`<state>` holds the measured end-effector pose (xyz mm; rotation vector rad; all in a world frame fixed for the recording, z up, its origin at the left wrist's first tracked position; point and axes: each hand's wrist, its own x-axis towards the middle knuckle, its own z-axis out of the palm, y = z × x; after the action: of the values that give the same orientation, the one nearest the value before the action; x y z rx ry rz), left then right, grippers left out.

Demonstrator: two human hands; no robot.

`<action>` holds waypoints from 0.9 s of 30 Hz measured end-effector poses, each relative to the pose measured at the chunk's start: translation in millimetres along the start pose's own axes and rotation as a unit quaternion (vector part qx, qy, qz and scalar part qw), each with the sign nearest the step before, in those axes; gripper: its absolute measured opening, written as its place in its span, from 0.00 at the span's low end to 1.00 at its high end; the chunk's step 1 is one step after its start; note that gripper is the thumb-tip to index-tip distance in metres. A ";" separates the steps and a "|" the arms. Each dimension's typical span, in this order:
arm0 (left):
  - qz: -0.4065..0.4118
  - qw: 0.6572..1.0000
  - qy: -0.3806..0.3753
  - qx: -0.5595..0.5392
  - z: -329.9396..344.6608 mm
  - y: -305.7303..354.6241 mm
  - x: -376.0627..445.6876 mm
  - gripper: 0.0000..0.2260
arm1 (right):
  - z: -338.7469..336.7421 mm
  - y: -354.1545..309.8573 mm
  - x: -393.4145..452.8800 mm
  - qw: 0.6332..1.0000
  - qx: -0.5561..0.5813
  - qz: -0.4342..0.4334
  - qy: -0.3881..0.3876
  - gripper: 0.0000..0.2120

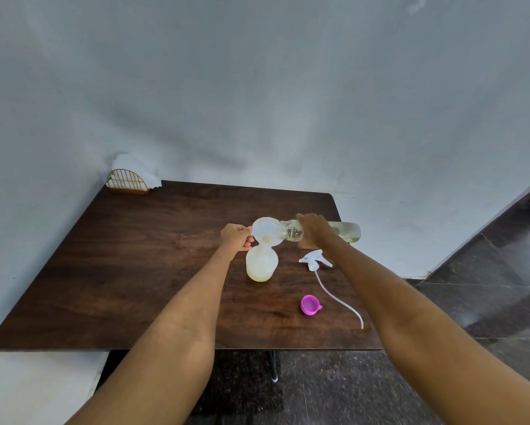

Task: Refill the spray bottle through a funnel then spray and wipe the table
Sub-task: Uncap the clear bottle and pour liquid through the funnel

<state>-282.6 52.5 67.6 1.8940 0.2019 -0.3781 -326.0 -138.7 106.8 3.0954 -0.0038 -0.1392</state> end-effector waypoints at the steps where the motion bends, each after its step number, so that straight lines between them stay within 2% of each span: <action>1: 0.000 1.000 0.000 0.001 0.0 0.2 0.0 0.10 | -0.1 -0.1 0.0 1.000 0.000 0.000 0.000 0.22; 27: -0.010 1.000 -0.003 -0.012 0.5 0.1 -0.5 0.10 | 1.7 -1.1 2.5 1.000 0.001 0.002 0.006 0.20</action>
<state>-283.1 52.0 67.7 1.8683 0.2209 -0.3931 -323.7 -137.7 104.8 3.0989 -0.0112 -0.1221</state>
